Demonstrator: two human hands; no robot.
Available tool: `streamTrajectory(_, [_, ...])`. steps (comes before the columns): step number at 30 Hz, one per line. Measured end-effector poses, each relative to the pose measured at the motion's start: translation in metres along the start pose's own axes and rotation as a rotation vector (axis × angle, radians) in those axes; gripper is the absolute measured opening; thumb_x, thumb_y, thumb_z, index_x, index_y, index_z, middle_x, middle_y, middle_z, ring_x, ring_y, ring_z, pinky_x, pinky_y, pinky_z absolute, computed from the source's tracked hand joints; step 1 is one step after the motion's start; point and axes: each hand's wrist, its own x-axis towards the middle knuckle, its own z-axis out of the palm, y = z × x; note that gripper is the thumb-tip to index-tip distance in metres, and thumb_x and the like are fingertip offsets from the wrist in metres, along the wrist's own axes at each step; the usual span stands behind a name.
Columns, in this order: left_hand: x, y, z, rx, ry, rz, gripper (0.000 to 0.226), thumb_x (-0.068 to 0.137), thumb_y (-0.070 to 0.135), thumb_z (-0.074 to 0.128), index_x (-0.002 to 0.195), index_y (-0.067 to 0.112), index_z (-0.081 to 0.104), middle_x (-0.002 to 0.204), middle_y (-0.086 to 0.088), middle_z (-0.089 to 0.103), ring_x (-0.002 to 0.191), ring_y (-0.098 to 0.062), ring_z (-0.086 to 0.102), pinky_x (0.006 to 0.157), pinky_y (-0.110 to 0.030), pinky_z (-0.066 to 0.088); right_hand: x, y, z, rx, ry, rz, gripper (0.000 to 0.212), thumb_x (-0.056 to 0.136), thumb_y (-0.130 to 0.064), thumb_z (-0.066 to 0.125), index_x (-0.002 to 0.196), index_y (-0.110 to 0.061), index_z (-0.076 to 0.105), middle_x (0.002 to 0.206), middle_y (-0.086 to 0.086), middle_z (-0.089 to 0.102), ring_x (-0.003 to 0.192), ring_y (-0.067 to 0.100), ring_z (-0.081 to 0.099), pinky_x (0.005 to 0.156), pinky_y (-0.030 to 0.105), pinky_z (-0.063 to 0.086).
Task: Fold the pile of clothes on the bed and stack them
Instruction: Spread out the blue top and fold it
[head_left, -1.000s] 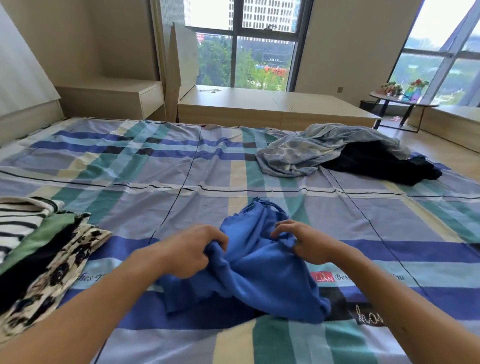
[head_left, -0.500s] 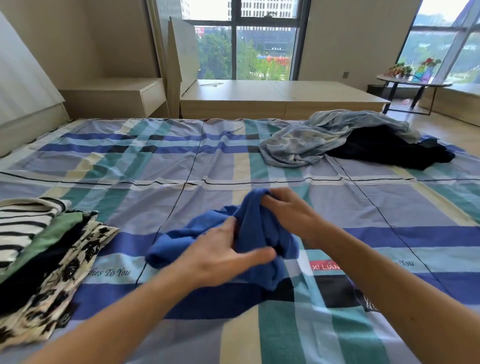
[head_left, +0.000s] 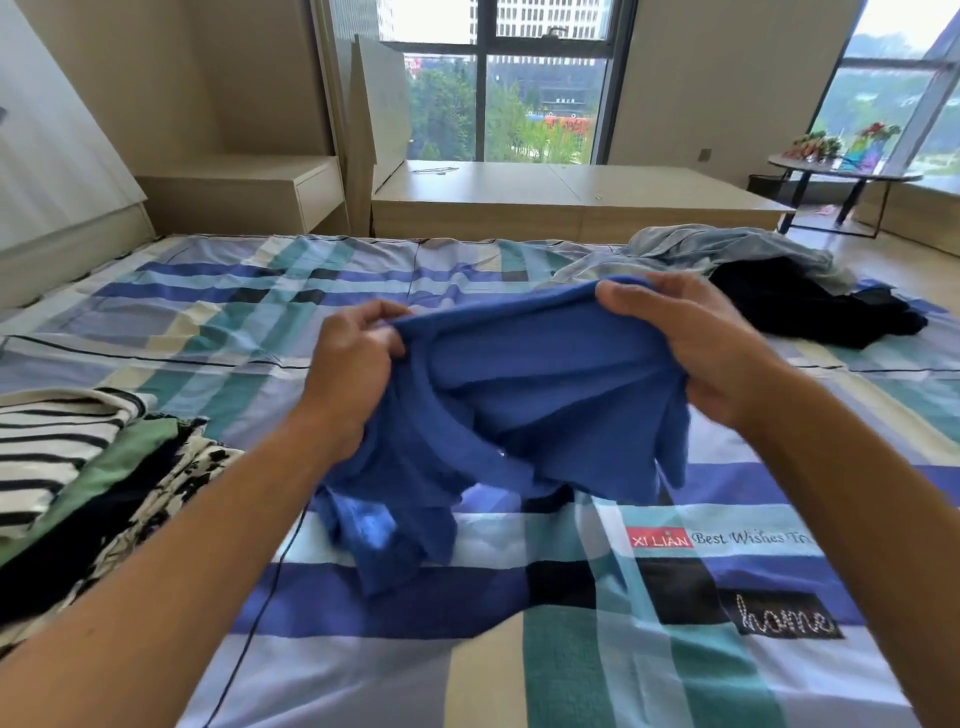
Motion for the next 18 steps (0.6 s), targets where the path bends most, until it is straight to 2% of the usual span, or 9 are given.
streamTrajectory(3, [-0.003,0.039,-0.018,-0.350,-0.280,0.067,0.029,0.080,-0.002,0.043,0.089,0.015,0.064,0.078,0.000,0.067,0.072,-0.010,0.063,0.067,-0.021,0.053,-0.009,-0.029,-0.013,-0.013,-0.078,-0.150,0.016,0.073,-0.014,0.072,0.089,-0.014,0.073,0.083,0.002,0.076,0.073,0.014,0.071,0.064,0.022,0.056])
streamTrajectory(5, [-0.003,0.052,-0.028,-0.402,-0.461,0.101,0.025,0.085,0.003,0.041,0.096,0.012,0.062,0.087,-0.004,0.065,0.077,-0.010,0.063,0.072,-0.019,0.054,-0.009,-0.037,-0.022,-0.135,-0.053,-0.234,0.012,0.078,-0.003,0.072,0.083,-0.014,0.069,0.074,-0.002,0.071,0.067,0.010,0.066,0.060,0.019,0.052])
streamTrajectory(6, [-0.002,0.051,-0.030,-0.315,-0.462,0.135,0.023,0.087,0.004,0.044,0.097,0.014,0.063,0.089,-0.003,0.065,0.078,-0.009,0.063,0.073,-0.019,0.054,-0.006,-0.034,-0.026,-0.210,-0.025,-0.240,0.011,0.081,-0.001,0.072,0.080,-0.010,0.066,0.072,0.000,0.067,0.065,0.009,0.062,0.058,0.018,0.050])
streamTrajectory(8, [-0.001,0.034,-0.027,0.044,-0.298,0.213,0.021,0.093,0.006,0.055,0.096,0.024,0.064,0.087,0.003,0.069,0.078,-0.005,0.062,0.076,-0.018,0.050,0.004,-0.016,-0.028,-0.350,0.024,-0.197,0.012,0.084,-0.005,0.074,0.082,0.000,0.063,0.072,0.006,0.062,0.062,0.008,0.057,0.057,0.019,0.047])
streamTrajectory(10, [0.000,0.000,-0.021,0.315,-0.250,0.244,0.018,0.094,0.009,0.063,0.099,0.027,0.062,0.086,0.006,0.069,0.076,-0.004,0.061,0.078,-0.020,0.048,0.014,0.017,-0.029,-0.464,0.026,-0.145,0.019,0.082,-0.004,0.077,0.075,-0.001,0.059,0.063,0.000,0.055,0.056,0.003,0.048,0.052,0.019,0.039])
streamTrajectory(12, [-0.004,-0.042,-0.022,0.508,-0.396,0.136,0.020,0.089,0.033,0.070,0.106,0.028,0.060,0.094,0.003,0.069,0.085,-0.012,0.065,0.085,-0.031,0.052,0.022,0.060,-0.031,-0.548,-0.003,-0.077,0.026,0.081,-0.003,0.078,0.067,-0.010,0.056,0.058,-0.006,0.046,0.050,-0.002,0.038,0.048,0.021,0.031])
streamTrajectory(14, [-0.010,-0.072,-0.028,0.663,-0.616,-0.016,0.043,0.076,0.060,0.069,0.108,0.033,0.061,0.101,0.008,0.070,0.097,-0.012,0.067,0.089,-0.035,0.053,0.027,0.100,-0.038,-0.656,-0.008,0.045,0.026,0.080,-0.010,0.078,0.067,-0.011,0.055,0.057,-0.003,0.044,0.047,-0.001,0.037,0.046,0.021,0.029])
streamTrajectory(16, [-0.018,-0.084,-0.031,0.752,-0.771,-0.090,0.034,0.074,0.051,0.074,0.102,0.035,0.064,0.099,0.013,0.072,0.097,-0.008,0.067,0.086,-0.029,0.053,0.027,0.125,-0.046,-0.838,-0.052,0.195,0.022,0.085,-0.012,0.075,0.073,-0.011,0.057,0.063,0.002,0.049,0.057,0.007,0.047,0.051,0.024,0.035])
streamTrajectory(18, [-0.018,-0.085,-0.030,0.782,-0.744,-0.056,0.027,0.074,0.040,0.075,0.097,0.029,0.066,0.096,0.006,0.073,0.094,-0.013,0.067,0.081,-0.028,0.052,0.025,0.135,-0.051,-1.000,-0.084,0.295,0.017,0.087,-0.019,0.074,0.093,-0.013,0.060,0.084,0.008,0.061,0.080,0.022,0.057,0.070,0.032,0.046])
